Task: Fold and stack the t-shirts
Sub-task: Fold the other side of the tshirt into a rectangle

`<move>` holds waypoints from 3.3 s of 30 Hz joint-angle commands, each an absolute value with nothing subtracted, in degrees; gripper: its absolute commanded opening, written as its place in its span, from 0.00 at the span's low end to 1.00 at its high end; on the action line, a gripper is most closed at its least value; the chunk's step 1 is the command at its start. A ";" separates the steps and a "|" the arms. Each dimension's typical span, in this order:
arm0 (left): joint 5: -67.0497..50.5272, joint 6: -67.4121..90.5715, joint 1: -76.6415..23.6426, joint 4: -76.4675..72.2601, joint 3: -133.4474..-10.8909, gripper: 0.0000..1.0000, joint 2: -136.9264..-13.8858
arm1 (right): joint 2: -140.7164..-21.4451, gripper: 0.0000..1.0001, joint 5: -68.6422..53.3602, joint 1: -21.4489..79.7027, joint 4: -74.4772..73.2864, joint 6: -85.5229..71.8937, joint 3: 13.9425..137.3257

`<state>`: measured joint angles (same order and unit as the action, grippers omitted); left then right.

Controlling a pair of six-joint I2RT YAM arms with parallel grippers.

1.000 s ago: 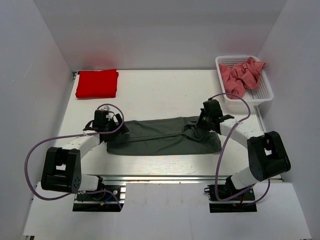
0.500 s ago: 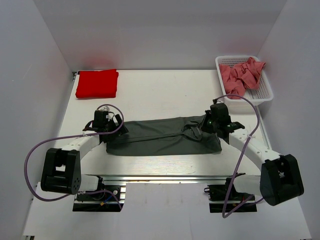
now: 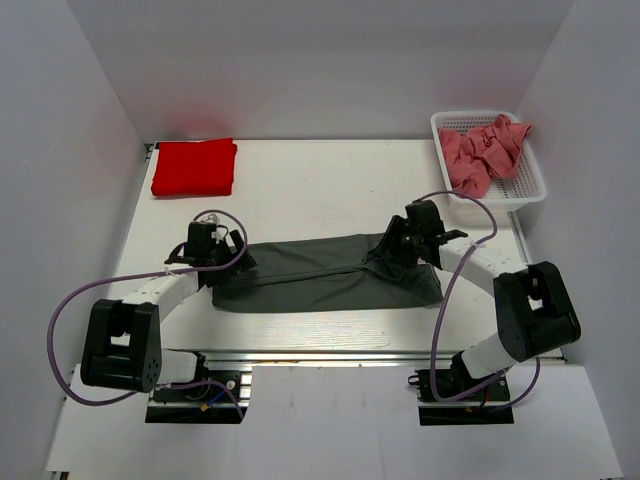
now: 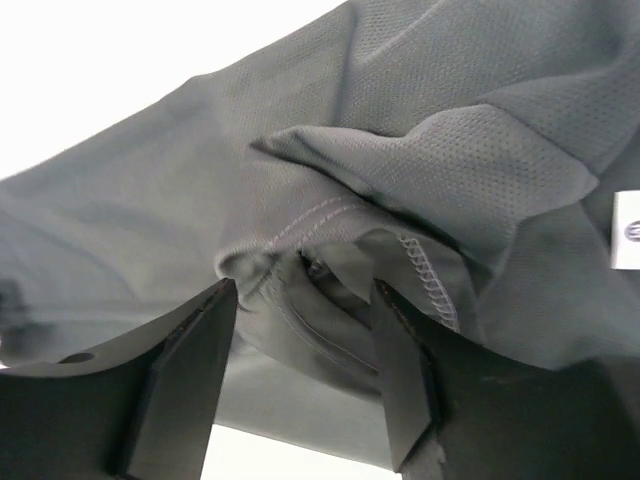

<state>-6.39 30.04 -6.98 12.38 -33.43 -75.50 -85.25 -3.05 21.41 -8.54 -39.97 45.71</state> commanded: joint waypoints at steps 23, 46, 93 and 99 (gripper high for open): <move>-5.72 28.92 -7.21 14.24 -32.87 1.00 -72.69 | -91.75 0.37 6.59 21.18 -11.51 -61.26 52.65; -6.76 28.92 -7.21 13.62 -31.82 1.00 -71.10 | -62.08 0.00 1.58 21.62 -5.55 -60.38 25.68; -14.77 27.69 -6.06 9.40 -43.42 1.00 -88.15 | -96.86 0.31 14.33 18.81 -13.00 -31.99 57.21; -9.32 28.21 -6.06 13.18 -41.14 1.00 -85.52 | -90.46 0.51 10.55 18.72 -17.92 -29.27 56.70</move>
